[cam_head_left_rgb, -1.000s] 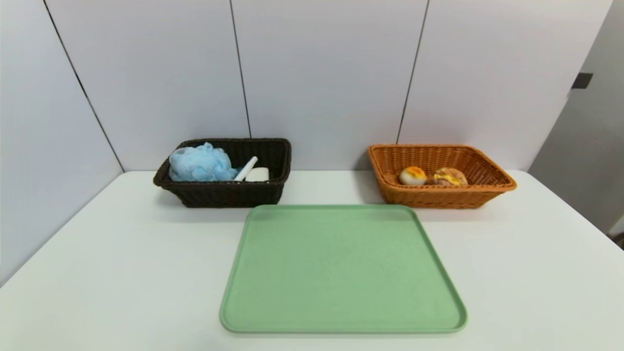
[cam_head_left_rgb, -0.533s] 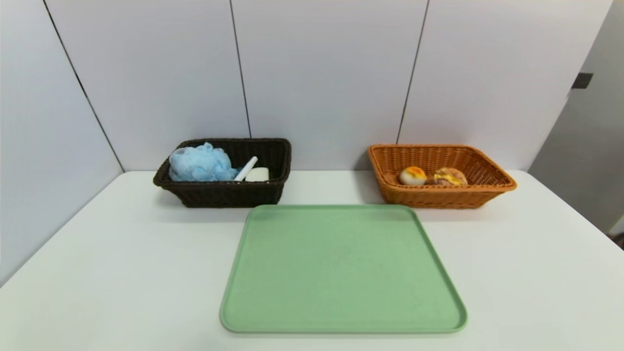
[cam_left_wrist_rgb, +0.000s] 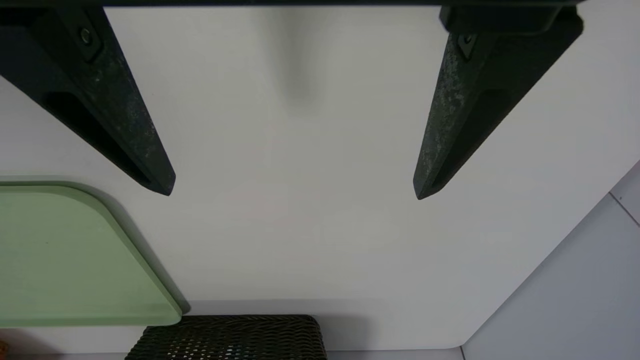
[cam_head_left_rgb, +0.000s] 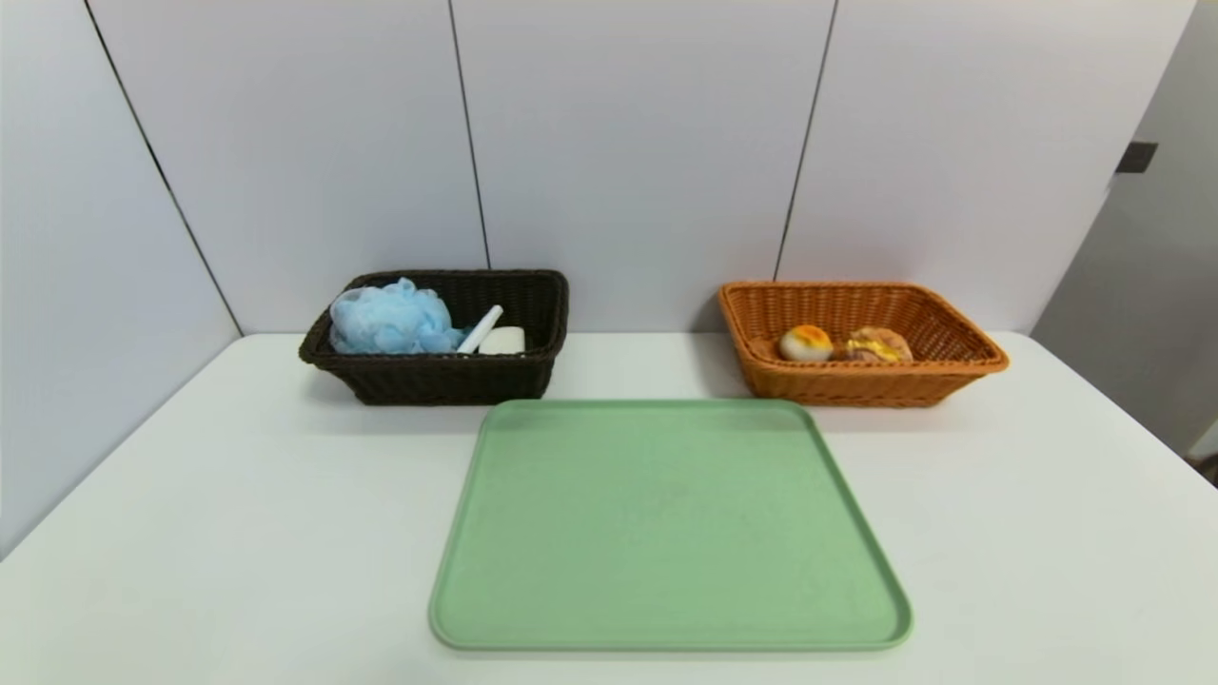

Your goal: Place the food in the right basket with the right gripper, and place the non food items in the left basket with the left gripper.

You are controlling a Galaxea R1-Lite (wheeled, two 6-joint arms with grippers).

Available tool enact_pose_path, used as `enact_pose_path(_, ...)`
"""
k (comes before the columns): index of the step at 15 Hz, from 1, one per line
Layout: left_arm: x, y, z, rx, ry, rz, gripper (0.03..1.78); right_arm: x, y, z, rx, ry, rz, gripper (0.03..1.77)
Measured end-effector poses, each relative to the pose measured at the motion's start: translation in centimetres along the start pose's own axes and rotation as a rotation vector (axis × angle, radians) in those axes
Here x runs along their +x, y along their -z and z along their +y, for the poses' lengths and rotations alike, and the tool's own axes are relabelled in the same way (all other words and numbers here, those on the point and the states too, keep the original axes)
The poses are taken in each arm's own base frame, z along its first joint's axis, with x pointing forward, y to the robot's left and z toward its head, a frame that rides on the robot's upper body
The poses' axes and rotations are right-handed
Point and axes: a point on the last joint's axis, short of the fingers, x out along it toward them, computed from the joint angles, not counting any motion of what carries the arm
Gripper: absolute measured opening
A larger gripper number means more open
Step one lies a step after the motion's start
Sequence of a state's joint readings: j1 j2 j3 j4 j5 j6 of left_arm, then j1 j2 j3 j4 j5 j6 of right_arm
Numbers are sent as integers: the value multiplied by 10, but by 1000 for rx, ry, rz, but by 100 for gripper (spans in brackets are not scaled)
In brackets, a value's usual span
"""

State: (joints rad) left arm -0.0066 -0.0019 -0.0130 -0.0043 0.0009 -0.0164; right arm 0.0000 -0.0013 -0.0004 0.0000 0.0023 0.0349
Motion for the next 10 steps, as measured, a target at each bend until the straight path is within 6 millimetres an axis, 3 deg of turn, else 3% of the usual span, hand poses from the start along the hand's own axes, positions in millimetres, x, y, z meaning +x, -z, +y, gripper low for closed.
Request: enact_pose_path(10,1,3,0,-1,2,7,169,0,0,0,2,7,1,170)
